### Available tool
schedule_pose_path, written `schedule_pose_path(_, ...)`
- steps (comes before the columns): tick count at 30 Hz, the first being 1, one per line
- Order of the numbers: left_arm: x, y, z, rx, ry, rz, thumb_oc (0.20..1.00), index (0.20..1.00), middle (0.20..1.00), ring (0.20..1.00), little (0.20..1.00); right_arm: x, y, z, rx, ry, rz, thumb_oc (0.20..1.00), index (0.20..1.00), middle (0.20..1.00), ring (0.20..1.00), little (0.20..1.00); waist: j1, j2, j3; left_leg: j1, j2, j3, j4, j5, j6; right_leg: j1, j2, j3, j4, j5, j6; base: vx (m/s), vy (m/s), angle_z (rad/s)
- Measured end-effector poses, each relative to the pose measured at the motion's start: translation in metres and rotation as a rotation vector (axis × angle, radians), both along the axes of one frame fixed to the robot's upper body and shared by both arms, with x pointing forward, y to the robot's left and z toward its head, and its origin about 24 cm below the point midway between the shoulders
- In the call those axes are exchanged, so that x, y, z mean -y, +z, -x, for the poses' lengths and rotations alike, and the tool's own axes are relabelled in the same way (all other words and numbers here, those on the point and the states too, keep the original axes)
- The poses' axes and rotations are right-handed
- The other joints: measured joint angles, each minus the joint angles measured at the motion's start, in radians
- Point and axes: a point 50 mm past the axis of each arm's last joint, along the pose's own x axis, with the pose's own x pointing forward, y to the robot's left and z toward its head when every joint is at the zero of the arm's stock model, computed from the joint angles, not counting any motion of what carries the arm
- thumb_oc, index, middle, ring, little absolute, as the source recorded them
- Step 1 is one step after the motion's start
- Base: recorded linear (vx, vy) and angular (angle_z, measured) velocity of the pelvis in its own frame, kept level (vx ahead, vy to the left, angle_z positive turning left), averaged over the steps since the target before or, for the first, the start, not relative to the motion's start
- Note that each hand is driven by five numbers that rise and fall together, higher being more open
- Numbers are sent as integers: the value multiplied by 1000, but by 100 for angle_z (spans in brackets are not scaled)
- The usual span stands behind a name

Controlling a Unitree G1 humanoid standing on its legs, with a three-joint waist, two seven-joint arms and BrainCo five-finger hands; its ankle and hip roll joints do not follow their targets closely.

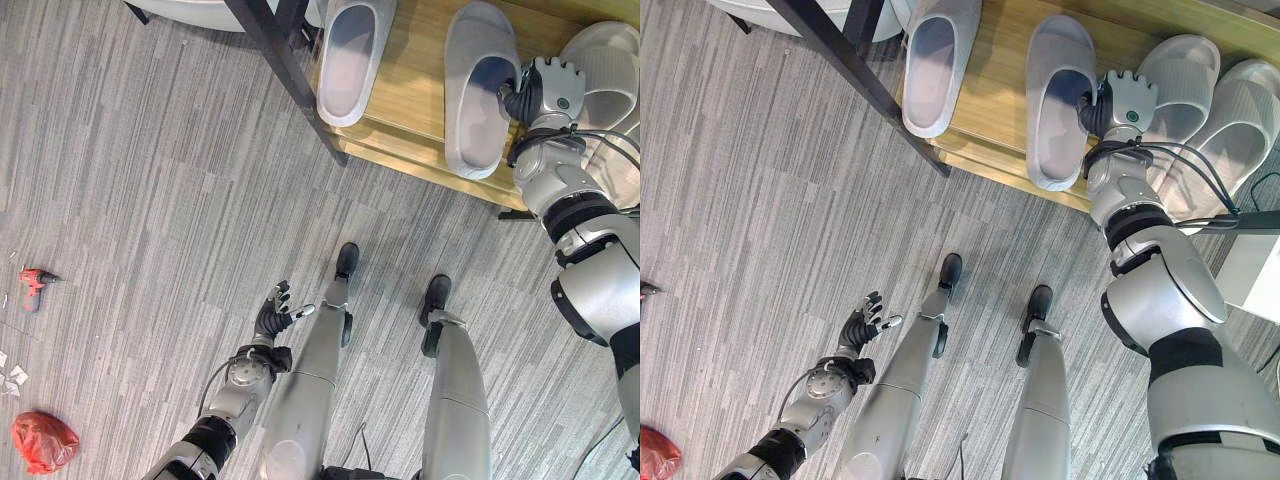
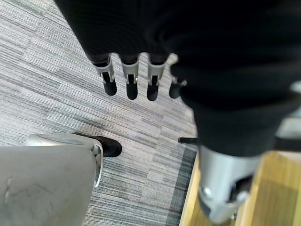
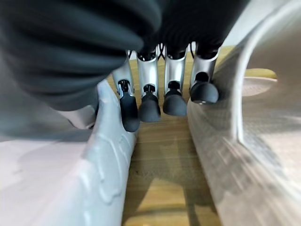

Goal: Arrange the slippers neatly on the shoe rack.

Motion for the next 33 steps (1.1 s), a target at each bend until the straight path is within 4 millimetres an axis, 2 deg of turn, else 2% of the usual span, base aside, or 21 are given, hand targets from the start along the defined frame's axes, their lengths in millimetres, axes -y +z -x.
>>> schedule_pose_path(4, 0, 1, -1, 2, 5, 10, 1000, 1000, 1000, 1000, 1000, -8, 3, -2, 1, 10, -25, 200, 200, 200, 200, 200, 1, 0, 0, -4, 1, 0, 0, 1, -1, -6, 1, 0, 3, 2, -3, 0, 0, 0)
schedule_pose_path(9, 0, 1, -2, 1, 17, 25, 1000, 1000, 1000, 1000, 1000, -12, 26, -1, 55, 18, -70, 200, 200, 200, 200, 200, 13, 1, 0, -13, -1, -5, -2, 6, -4, -19, 0, -2, 22, 0, -2, 6, -4, 2)
schedule_pose_path(12, 1, 4, -3, 11, 19, 44, 1000, 1000, 1000, 1000, 1000, -10, 53, 3, 112, 4, -106, 200, 200, 200, 200, 200, 29, 4, -1, -34, -5, -11, -3, 8, -16, -49, -3, -2, 44, -10, -10, 10, -3, 6)
schedule_pose_path(16, 3, 4, -2, 9, 10, 49, 1000, 1000, 1000, 1000, 1000, -8, 56, 4, 120, 6, -134, 200, 200, 200, 200, 200, 44, 7, 0, -42, -5, -24, -2, 10, -23, -59, -6, -15, 56, -20, -18, 12, -2, 8)
schedule_pose_path(17, 4, 4, -2, 10, 9, 49, 1000, 1000, 1000, 1000, 1000, -8, 56, 3, 118, 10, -145, 1000, 1000, 1000, 1000, 1000, 49, 7, 0, -42, -5, -24, -2, 11, -24, -62, -6, -15, 60, -21, -19, 0, 0, 0)
schedule_pose_path(23, 4, 6, -3, 16, 8, 52, 1000, 1000, 1000, 1000, 1000, -24, 52, -1, 90, 73, -181, 1000, 1000, 1000, 1000, 1000, 52, 7, 0, -42, -4, -20, -1, 11, -25, -69, -3, -5, 66, -23, -21, 2, 3, -3)
schedule_pose_path(25, 7, 5, -12, 9, 15, 41, 1000, 1000, 1000, 1000, 1000, -38, 47, -4, 73, 109, -194, 1000, 1000, 1000, 1000, 1000, 42, 11, -3, -43, 2, -16, 2, 10, -26, -71, 0, -2, 65, -21, -21, 5, 12, -6)
schedule_pose_path(26, 6, -5, -23, -67, 38, -15, 1000, 1000, 1000, 1000, 1000, -52, 45, -6, 64, 141, -210, 1000, 1000, 1000, 1000, 1000, 44, 12, -3, -44, 4, -10, 11, 9, -20, -70, 3, 1, 67, -18, -19, 8, -1, -5)
schedule_pose_path(27, 6, 0, -29, -64, 38, -26, 1000, 1000, 1000, 1000, 1000, -68, 43, -8, 51, 180, -193, 1000, 1000, 1000, 1000, 1000, 26, 12, -3, -49, 4, -13, 13, 9, -21, -71, 5, -2, 67, -16, -19, 8, -1, -5)
schedule_pose_path(29, 10, 7, -32, -17, 19, -13, 1000, 1000, 1000, 1000, 1000, -71, 40, -9, 32, 181, -186, 1000, 1000, 1000, 1000, 1000, 26, 12, -3, -48, 5, -13, 13, 10, -22, -71, 5, -2, 66, -16, -20, 0, 0, 0)
schedule_pose_path(33, 2, -3, -22, -61, 41, -24, 1000, 1000, 1000, 1000, 1000, -71, 40, -9, 26, 184, -190, 1000, 1000, 1000, 1000, 1000, 26, 12, -3, -48, 5, -13, 14, 8, -24, -71, 5, -2, 65, -16, -21, -32, 23, 0)
